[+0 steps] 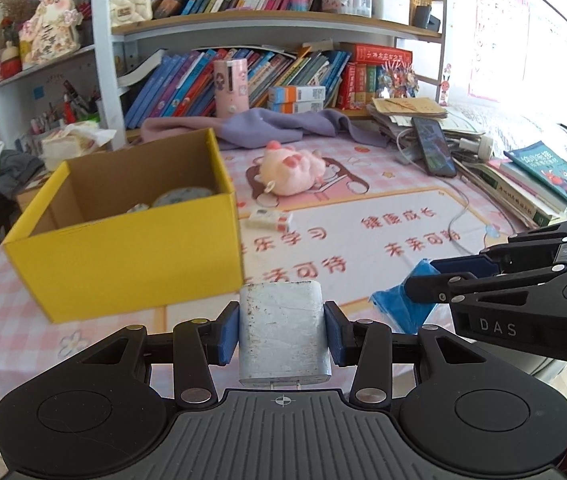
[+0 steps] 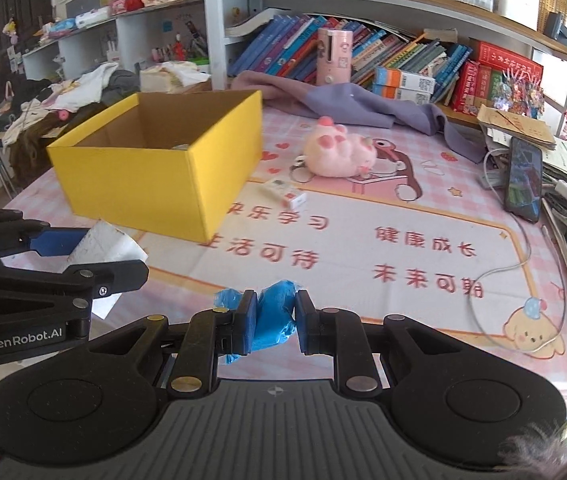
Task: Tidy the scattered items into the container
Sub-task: 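Lift and carry the white block and blue cloth toward the yellow box with both tools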
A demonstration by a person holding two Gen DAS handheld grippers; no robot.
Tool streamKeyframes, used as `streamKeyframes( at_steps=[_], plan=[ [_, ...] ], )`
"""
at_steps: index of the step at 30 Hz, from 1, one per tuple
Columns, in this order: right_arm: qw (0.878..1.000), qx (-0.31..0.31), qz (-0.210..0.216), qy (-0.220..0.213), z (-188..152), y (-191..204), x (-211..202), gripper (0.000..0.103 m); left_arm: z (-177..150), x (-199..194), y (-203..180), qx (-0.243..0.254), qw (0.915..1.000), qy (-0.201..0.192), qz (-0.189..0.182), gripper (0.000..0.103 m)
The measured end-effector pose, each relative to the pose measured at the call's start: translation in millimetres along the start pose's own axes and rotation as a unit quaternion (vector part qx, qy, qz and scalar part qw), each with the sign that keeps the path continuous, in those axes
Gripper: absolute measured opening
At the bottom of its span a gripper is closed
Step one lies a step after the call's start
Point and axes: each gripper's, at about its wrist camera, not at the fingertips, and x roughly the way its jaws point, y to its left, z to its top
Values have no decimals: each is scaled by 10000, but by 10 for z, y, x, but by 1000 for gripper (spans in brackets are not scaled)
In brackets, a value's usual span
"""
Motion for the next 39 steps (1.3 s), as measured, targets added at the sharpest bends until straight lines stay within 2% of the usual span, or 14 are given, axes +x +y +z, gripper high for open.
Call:
streamKeyframes(
  at_steps=[23,39],
  plan=[
    [9920,-881,900,74,82,1007,104,19,-424,-468,755,-716,9949,145,701,42],
    [9827,-1220,1370,241,190,1310,289,19,-475,-448,1001,-943,9909,347,893,42]
  ],
)
